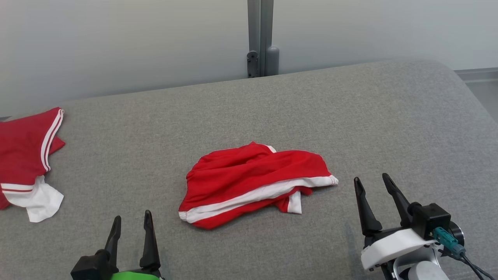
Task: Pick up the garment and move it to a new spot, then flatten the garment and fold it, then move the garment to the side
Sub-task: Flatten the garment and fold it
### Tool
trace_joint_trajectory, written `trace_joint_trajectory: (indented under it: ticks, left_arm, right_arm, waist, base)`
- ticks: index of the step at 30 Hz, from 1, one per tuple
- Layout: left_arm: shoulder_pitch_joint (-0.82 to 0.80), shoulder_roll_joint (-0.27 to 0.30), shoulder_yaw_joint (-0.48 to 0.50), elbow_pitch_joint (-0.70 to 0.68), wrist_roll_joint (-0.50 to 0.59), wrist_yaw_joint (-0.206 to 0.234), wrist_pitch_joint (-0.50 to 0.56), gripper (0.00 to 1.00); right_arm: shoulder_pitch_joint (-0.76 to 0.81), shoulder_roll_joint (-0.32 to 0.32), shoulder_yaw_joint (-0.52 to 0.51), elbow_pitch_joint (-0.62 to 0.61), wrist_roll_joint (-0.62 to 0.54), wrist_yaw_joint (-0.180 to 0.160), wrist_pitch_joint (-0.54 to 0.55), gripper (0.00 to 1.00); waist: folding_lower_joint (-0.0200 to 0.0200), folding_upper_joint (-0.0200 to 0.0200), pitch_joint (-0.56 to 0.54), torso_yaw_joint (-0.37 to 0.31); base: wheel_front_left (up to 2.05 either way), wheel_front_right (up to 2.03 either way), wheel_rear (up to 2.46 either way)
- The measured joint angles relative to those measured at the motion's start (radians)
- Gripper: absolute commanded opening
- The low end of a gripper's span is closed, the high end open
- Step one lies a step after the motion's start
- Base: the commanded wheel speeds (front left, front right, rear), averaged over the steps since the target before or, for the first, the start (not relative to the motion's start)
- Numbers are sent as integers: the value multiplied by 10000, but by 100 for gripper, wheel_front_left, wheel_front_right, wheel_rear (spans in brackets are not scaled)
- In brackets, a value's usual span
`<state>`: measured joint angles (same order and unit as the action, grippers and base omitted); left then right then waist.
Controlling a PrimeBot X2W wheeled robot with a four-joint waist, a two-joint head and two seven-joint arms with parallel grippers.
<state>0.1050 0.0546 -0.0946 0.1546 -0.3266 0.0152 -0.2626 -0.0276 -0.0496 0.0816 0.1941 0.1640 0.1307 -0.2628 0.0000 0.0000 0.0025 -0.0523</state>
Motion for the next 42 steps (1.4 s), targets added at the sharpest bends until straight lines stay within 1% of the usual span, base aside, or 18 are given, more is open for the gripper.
trace_joint_trajectory:
  ticks: [4, 8, 13, 20, 26, 30, 37, 38, 39, 40, 41, 42]
  left_arm:
    - [-1, -23, 4, 58, 50, -77, 0, 100]
    - [-32, -31, -42, 84, 107, -138, 0, 100]
    - [-218, -38, -163, 123, 121, -150, 0, 100]
    - [-436, -44, -282, 121, 128, -105, -4, 100]
    - [-570, -44, -297, 134, 199, -96, -15, 100]
    - [-644, -44, -284, 159, 228, -104, -15, 100]
    - [-709, -44, -238, 169, 290, -109, -15, 100]
    - [-712, -44, -234, 169, 295, -109, -15, 100]
    - [-717, -44, -228, 169, 301, -109, -15, 100]
    - [-729, -44, -222, 167, 301, -109, -15, 100]
    - [-743, -44, -215, 163, 303, -109, -15, 100]
    - [-749, -44, -203, 159, 307, -109, -15, 100]
  right_arm:
    - [-1, 0, -111, 173, -29, 0, 0, 100]
    - [-85, 0, -322, 686, -336, 0, 0, 100]
    - [-715, -2, -721, 1680, -809, 0, -2, 100]
    - [-1638, -50, -955, 3001, -863, 0, 0, 100]
    - [-2418, -180, -683, 4111, -491, 0, 0, 100]
    - [-2835, -222, -314, 4813, -316, 0, 0, 100]
    - [-3283, -259, 324, 5603, 46, 0, 0, 100]
    - [-3321, -270, 422, 5697, 107, 0, 0, 97]
    - [-3339, -272, 491, 5743, 148, 0, 0, 88]
    - [-3361, -280, 562, 5768, 184, 0, 0, 66]
    - [-3387, -293, 629, 5776, 198, 0, 0, 52]
    - [-3422, -305, 686, 5797, 242, 0, 0, 43]
  waist:
    - [0, 0, 37, 23]
    - [0, 0, 159, 90]
    - [0, 0, 462, 270]
    - [0, 0, 899, 673]
    - [0, 0, 1236, 980]
    - [0, 0, 1395, 1107]
    - [0, 0, 1544, 1176]
    - [0, 0, 1556, 1176]
    - [1, 0, 1564, 1173]
    - [0, 0, 1570, 1169]
    - [0, 0, 1577, 1163]
    - [0, 0, 1582, 1154]
  base:
    - [0, 0, 0]
    - [0, 0, 0]
    - [0, 0, 0]
    - [0, 0, 0]
    - [0, 0, 0]
    - [0, 0, 0]
    - [0, 0, 0]
    - [0, 0, 0]
    - [0, 0, 0]
    - [0, 0, 0]
    - [0, 0, 0]
    - [0, 0, 0]
